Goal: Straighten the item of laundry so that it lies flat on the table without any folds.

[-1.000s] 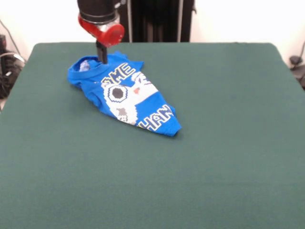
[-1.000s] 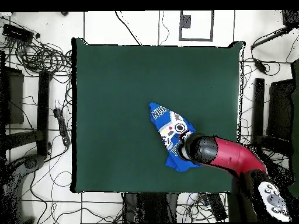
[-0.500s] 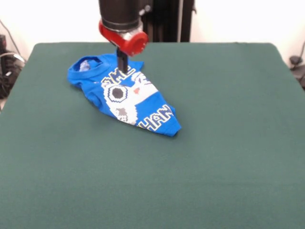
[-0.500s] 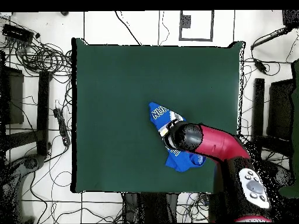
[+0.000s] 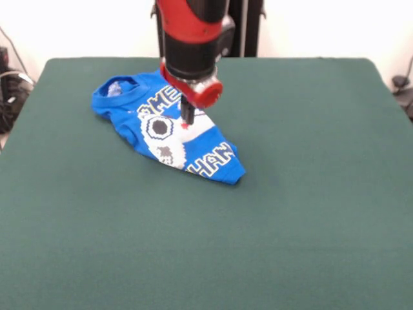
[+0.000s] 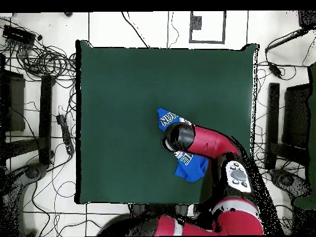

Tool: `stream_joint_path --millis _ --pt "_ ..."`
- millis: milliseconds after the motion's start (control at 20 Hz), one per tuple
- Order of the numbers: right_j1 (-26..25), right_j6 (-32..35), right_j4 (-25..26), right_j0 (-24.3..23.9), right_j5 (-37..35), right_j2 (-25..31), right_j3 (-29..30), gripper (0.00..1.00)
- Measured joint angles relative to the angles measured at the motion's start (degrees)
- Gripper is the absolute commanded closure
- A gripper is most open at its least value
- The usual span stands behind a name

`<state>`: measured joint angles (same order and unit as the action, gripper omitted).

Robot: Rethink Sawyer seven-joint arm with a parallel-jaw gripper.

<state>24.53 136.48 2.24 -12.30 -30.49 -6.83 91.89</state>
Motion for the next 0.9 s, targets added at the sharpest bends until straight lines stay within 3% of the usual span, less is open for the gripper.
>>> stream_joint_path --millis 250,900 --pt "-4.85 2.69 -5.67 1.89 0.20 -3.38 -1.93 1.00" --pt "-8.39 15.18 -19.98 9.78 0.12 -12.78 -2.03 1.00"
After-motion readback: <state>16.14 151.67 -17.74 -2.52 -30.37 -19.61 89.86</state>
